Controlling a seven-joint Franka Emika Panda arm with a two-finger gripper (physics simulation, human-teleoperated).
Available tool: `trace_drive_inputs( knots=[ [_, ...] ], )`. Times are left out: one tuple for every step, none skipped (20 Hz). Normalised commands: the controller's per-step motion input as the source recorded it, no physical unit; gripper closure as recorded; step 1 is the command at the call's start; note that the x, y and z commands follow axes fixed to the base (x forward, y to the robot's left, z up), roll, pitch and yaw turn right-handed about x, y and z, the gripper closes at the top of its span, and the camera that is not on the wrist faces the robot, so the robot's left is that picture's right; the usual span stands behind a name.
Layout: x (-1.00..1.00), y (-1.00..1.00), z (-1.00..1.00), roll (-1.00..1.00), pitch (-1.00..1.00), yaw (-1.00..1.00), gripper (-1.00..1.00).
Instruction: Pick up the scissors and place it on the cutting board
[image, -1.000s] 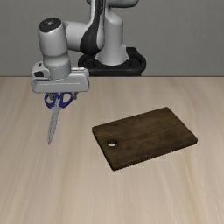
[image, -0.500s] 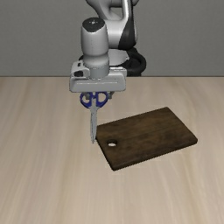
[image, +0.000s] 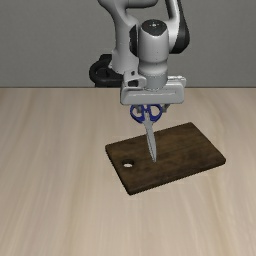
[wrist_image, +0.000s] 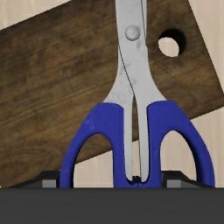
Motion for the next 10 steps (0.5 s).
trace_drive_inputs(
  knots=[
    [0.0, 0.0, 0.0, 0.0, 0.0, 0.0, -1.0],
    [0.0, 0.0, 0.0, 0.0, 0.0, 0.0, -1.0],
    [0.0, 0.0, 0.0, 0.0, 0.0, 0.0, -1.0],
    [0.0, 0.0, 0.0, 0.0, 0.0, 0.0, -1.0],
    [0.0, 0.0, 0.0, 0.0, 0.0, 0.0, -1.0],
    [0.0, 0.0, 0.0, 0.0, 0.0, 0.0, -1.0],
    [0.0, 0.0, 0.0, 0.0, 0.0, 0.0, -1.0],
    [0.0, 0.0, 0.0, 0.0, 0.0, 0.0, -1.0],
    [0.0, 0.0, 0.0, 0.0, 0.0, 0.0, -1.0],
    [0.0, 0.0, 0.0, 0.0, 0.0, 0.0, -1.0]
  ],
)
